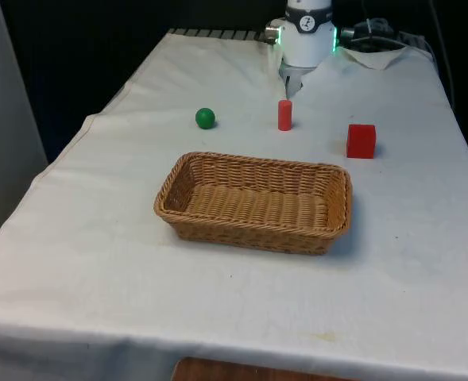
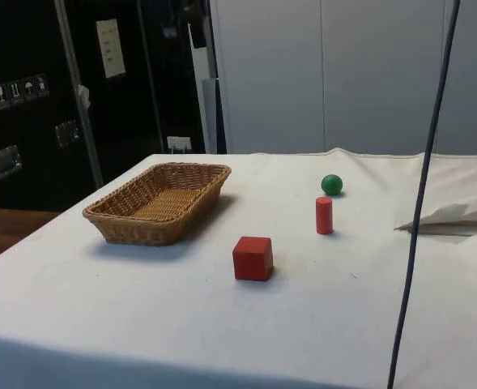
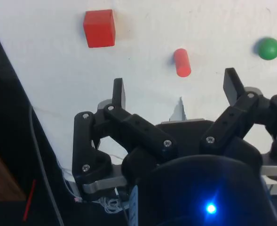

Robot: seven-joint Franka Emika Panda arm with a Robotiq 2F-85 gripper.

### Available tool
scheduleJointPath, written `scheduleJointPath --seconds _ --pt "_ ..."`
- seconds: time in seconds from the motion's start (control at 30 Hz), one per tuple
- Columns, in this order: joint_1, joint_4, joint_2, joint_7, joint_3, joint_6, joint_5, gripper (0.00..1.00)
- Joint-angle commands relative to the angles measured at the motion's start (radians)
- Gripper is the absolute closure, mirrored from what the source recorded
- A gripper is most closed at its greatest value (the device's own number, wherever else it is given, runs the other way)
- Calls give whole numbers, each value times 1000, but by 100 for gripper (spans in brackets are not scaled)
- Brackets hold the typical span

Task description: Pick up the object to the left of the cylinder and place it into the basket.

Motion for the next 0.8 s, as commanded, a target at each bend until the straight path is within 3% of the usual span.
scheduleJointPath --seconds 0.0,0.07,0.23,0.27,0.3,0.5,0.53,0.77 --pt "0 0 0 3 2 -1 0 0" --pt "7 -26 -28 30 14 3 -13 0" --pt "7 -63 -58 53 34 11 -22 0" --pt "1 -41 -37 37 32 -4 -5 0" --pt "7 -70 -64 56 37 13 -23 0" --pt "5 -132 -112 82 65 34 -41 0" --pt "1 -115 -94 67 63 16 -24 0" --pt "3 -195 -151 109 87 85 -68 0"
